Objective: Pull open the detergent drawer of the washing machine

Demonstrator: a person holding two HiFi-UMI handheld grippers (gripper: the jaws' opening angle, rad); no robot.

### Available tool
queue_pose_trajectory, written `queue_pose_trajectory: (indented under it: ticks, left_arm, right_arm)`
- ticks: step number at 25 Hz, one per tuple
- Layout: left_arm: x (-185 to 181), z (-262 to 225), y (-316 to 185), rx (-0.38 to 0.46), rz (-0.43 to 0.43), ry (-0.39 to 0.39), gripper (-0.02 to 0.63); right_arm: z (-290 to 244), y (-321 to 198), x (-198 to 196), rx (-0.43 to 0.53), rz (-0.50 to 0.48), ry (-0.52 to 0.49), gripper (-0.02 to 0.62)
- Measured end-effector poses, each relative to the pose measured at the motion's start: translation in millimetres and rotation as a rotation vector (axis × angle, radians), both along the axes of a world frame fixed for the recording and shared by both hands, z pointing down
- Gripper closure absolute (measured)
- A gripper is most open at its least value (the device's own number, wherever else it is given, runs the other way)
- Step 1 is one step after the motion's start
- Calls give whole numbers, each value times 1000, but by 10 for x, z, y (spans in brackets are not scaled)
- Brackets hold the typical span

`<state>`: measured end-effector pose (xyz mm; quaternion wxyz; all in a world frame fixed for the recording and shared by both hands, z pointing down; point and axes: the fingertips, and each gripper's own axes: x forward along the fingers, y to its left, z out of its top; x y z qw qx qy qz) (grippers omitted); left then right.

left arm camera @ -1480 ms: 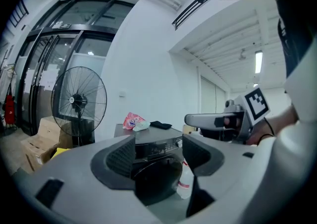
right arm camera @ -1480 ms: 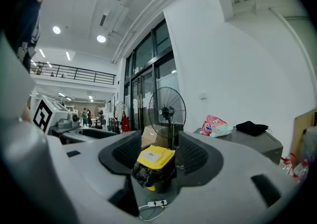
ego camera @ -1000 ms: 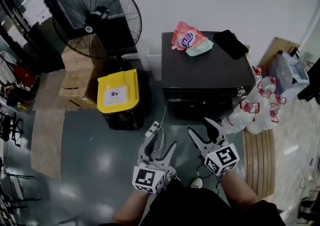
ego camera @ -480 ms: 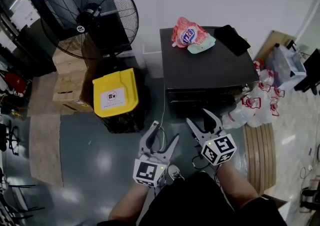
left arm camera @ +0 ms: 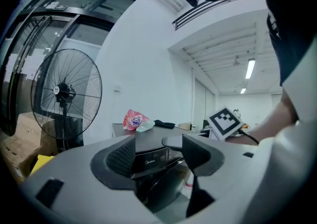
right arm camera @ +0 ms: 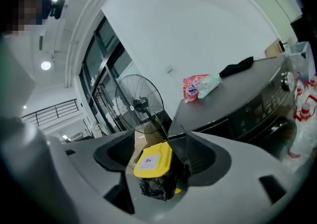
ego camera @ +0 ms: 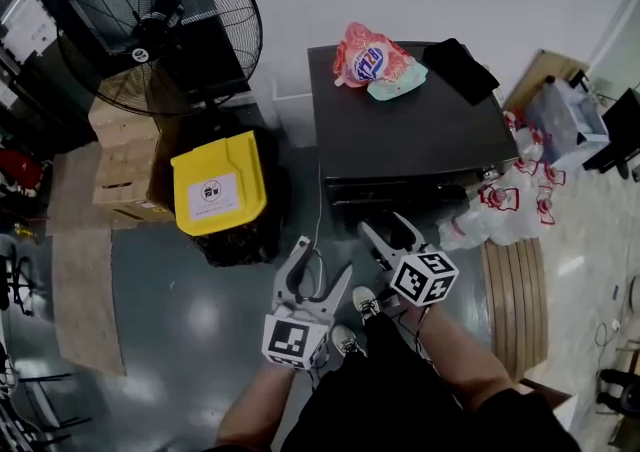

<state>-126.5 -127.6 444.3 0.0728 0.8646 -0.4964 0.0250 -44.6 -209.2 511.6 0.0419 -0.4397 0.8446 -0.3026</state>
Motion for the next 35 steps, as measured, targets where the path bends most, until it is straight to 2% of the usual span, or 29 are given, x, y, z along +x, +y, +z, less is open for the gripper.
queue_pose_trajectory:
  ticks: [10,15,23,26,32,35]
  left_arm:
    - [-10,239,-357,-51,-16,-42,334]
    - [6,381,-473,-88,-12,-46,334]
    - [64,565,-583,-125,-12,-43,334]
    - [62,576,-551,-131,-14,-45,334]
    - [56,677,-746,-160,-8,-46,334]
    - [57,713,-772,-175,-11,-43,334]
  right_arm:
    - [865,-457,-79,-270,33,-258,192]
    - [1162,-654,-94,-371,65,-404,127]
    - [1378,-902,-65,-433,103,-584,98]
    - [1434,-866,-35,-487,146,-634,94]
    - [1557,-1139,26,-506,193,-683,78]
    - [1572,-1228,15,-485,182,-694,82]
